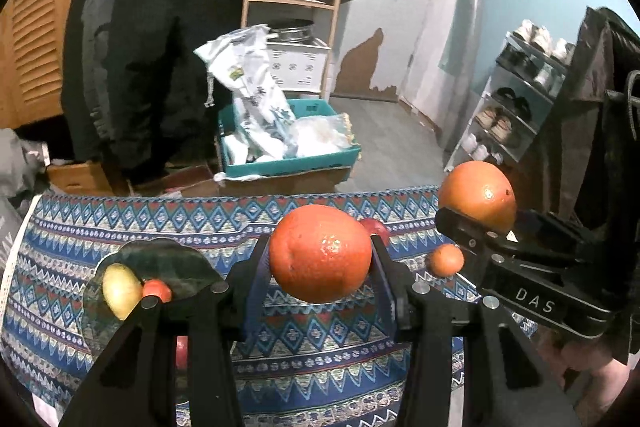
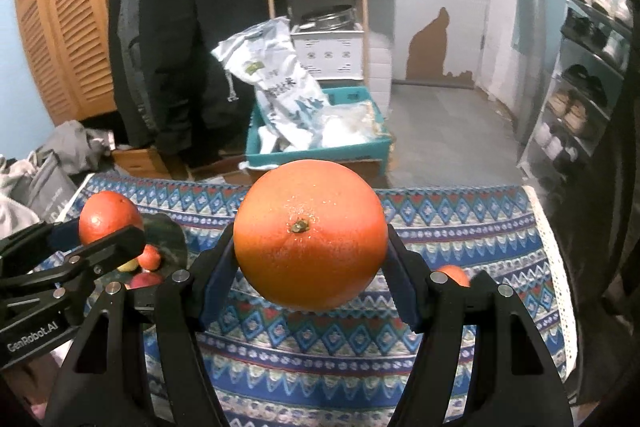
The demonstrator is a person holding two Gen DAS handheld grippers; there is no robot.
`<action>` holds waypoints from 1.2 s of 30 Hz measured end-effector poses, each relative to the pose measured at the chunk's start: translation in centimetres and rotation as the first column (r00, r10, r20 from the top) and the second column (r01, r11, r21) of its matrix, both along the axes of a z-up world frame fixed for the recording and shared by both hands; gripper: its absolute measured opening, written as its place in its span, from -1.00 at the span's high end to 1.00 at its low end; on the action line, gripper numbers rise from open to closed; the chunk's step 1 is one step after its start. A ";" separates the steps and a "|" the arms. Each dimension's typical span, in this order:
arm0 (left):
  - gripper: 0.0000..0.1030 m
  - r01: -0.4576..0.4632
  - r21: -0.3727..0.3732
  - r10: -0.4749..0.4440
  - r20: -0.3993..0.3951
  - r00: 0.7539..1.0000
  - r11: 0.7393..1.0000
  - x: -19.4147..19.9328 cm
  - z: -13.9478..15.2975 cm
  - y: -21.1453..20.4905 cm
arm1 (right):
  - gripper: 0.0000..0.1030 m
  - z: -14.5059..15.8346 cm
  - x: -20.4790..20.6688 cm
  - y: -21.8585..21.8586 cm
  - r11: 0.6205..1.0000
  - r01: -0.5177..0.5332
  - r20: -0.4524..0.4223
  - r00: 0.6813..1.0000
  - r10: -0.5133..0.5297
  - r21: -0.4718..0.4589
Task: Organize fruits
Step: 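Carry both oranges over the glass bowl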
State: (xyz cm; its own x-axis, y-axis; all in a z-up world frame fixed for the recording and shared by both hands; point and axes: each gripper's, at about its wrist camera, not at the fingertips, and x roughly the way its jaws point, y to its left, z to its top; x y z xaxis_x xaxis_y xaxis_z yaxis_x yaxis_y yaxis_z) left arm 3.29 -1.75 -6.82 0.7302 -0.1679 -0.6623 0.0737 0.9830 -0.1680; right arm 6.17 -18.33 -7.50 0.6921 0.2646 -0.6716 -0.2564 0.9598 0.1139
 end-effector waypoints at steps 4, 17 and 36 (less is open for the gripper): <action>0.08 -0.037 -0.012 0.037 -0.003 0.999 0.999 0.0 0.0 1.9 | -0.32 0.1 0.3 2.1 0.999 -0.035 0.000 0.999 0.035 0.006; 0.08 -0.171 -0.031 0.170 -0.021 0.985 0.985 -1.0 -0.9 9.1 | -0.32 -0.4 1.4 8.8 0.990 -0.143 -0.029 0.989 0.143 -0.004; 0.08 -0.330 -0.009 0.327 -0.105 0.939 0.944 -2.0 -5.0 17.5 | -0.32 -3.3 2.9 18.4 0.960 -0.280 -0.105 0.955 0.279 0.006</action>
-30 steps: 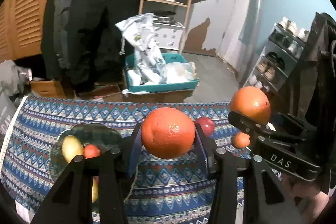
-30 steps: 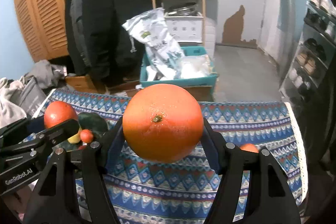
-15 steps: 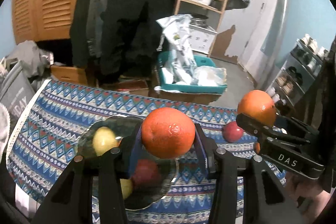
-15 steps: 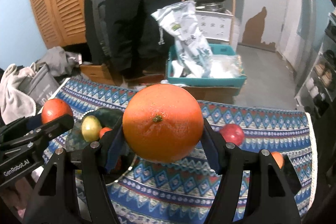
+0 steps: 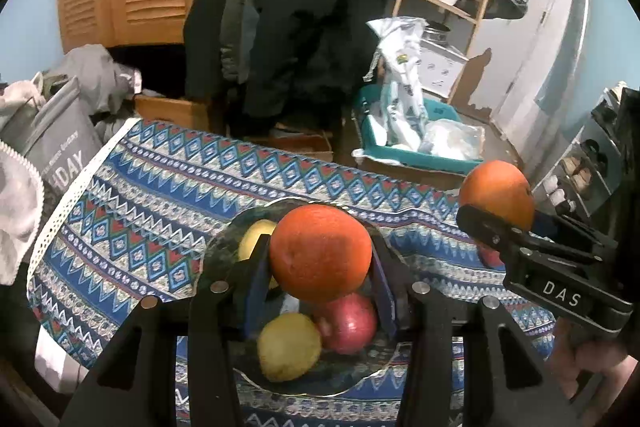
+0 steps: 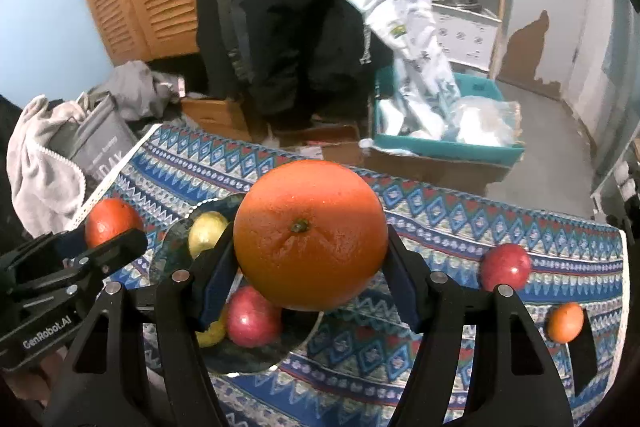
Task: Organize fruits
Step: 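Carry both oranges over the glass bowl, then open both grippers to drop the oranges into the bowl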
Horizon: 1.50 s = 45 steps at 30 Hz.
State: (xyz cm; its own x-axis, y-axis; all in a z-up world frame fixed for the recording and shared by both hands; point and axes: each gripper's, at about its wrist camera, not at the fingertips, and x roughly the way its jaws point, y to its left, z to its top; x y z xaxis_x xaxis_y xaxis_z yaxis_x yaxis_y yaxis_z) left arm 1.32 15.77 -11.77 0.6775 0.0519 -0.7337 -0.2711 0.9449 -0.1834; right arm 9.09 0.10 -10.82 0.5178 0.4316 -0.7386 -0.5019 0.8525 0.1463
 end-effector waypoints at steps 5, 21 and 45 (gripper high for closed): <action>0.08 -0.026 -0.004 0.026 -0.045 0.999 1.000 0.1 -1.8 1.5 | -0.32 -1.3 0.4 1.9 1.000 -0.024 -0.024 0.999 0.024 -0.014; 0.08 -0.085 -0.038 0.076 -0.199 0.977 0.996 1.2 -8.0 3.7 | -0.32 -8.6 2.1 5.8 0.991 -0.089 -0.158 0.985 0.072 -0.100; -0.36 -0.115 -0.035 0.100 -0.295 0.950 0.993 2.3 -11.4 4.2 | -0.35 -13.3 3.2 6.2 0.984 -0.100 -0.280 0.958 0.056 -0.146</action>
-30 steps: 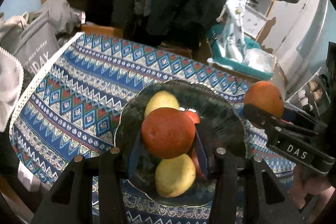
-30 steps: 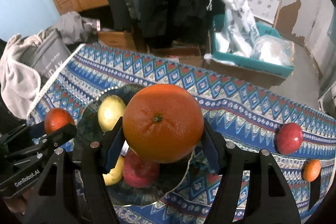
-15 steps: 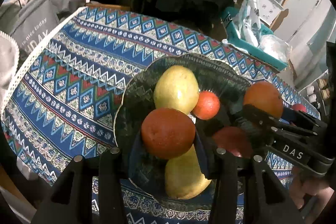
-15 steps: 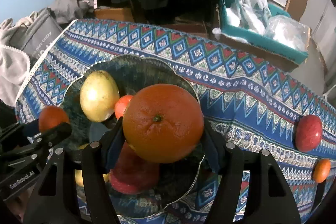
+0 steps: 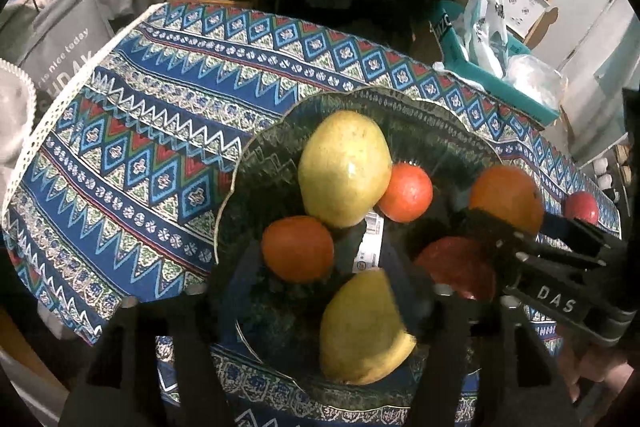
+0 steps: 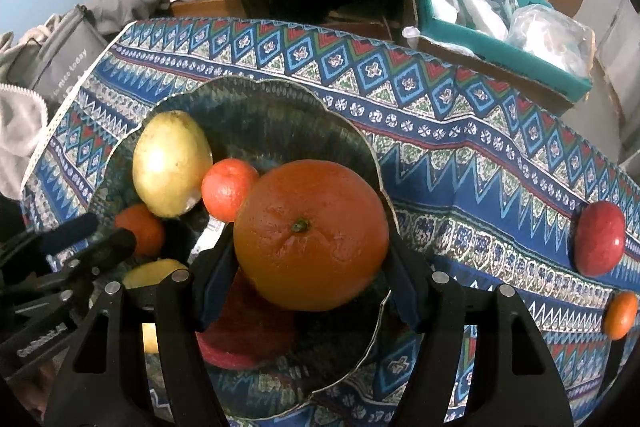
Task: Organize fruits
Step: 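Open both grippers to drop the oranges into the bowl, then lift both grippers from the bowl toward the remaining red apple and orange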
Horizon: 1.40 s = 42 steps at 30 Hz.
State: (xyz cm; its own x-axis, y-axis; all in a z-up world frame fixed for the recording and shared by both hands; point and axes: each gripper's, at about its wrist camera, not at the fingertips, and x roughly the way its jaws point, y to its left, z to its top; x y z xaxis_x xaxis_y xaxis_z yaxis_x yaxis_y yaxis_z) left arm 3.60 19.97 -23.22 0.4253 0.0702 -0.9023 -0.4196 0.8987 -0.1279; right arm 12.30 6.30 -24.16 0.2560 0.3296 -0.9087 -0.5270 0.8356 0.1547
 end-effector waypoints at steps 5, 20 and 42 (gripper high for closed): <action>-0.36 -0.001 -0.006 0.001 -0.004 1.000 1.000 -0.1 0.3 0.1 | -0.36 -0.1 -0.1 0.0 1.000 -0.001 -0.003 1.000 0.001 -0.002; -0.51 0.007 0.017 -0.008 0.074 0.997 1.000 -1.1 4.0 -0.3 | -0.36 5.0 -0.6 -1.4 0.998 0.017 0.120 0.992 -0.024 0.060; -0.62 0.125 0.117 -0.147 0.201 0.968 0.985 -0.9 10.4 -6.7 | -0.39 13.8 -2.0 -9.7 0.988 0.126 0.317 0.937 -0.149 0.092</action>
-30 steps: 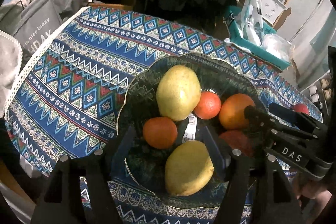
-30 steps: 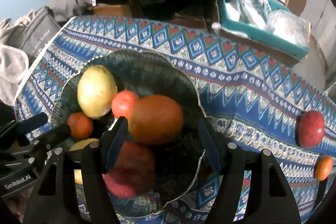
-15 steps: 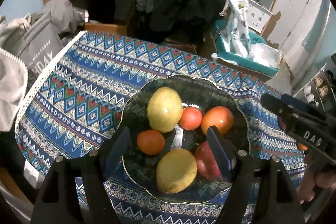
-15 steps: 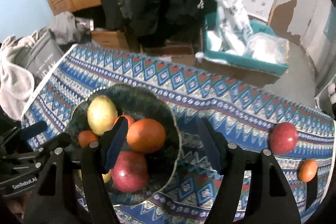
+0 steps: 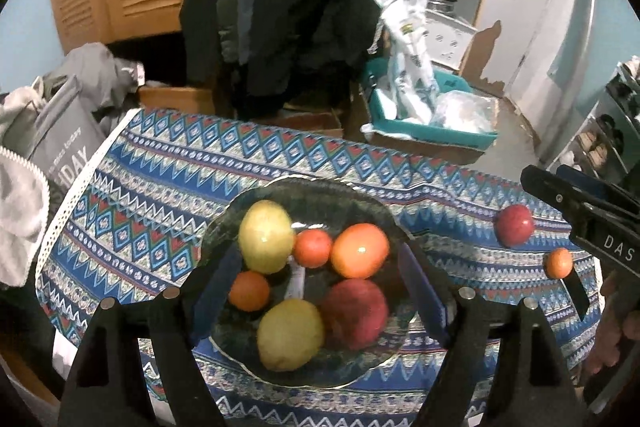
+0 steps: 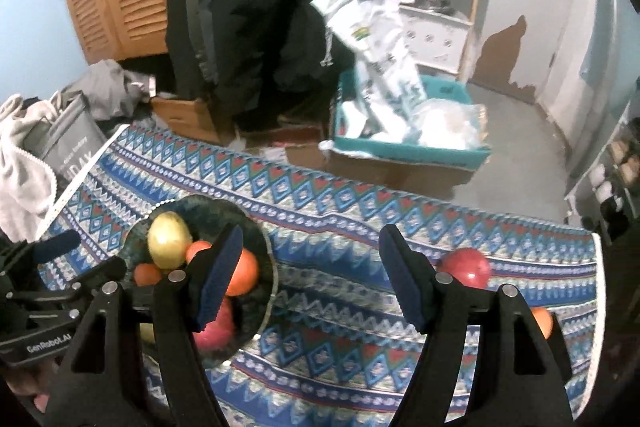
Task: Organize fruits
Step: 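Lift both grippers from the bowl toward the remaining red apple and orange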
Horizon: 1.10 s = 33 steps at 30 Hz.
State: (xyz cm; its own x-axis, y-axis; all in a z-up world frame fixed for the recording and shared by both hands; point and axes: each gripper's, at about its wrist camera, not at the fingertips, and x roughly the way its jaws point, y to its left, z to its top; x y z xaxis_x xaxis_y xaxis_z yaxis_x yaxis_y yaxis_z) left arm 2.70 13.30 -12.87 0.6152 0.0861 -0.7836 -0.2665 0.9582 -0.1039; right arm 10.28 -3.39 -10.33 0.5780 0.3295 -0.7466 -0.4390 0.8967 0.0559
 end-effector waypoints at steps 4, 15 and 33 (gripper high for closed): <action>-0.68 0.026 0.005 -0.026 0.027 0.999 1.000 0.1 1.1 -1.5 | -0.39 1.0 -0.5 -2.0 1.000 0.029 0.026 0.999 -0.029 -0.001; -0.69 0.120 0.003 -0.120 0.086 0.989 0.993 0.8 3.9 -6.5 | -0.44 3.0 -1.6 -8.7 0.990 0.142 0.070 0.987 -0.142 0.006; -0.78 0.249 0.023 -0.250 0.127 0.960 0.968 1.4 6.4 -13.8 | -0.45 4.0 -3.4 -18.7 0.949 0.314 0.099 0.943 -0.317 0.041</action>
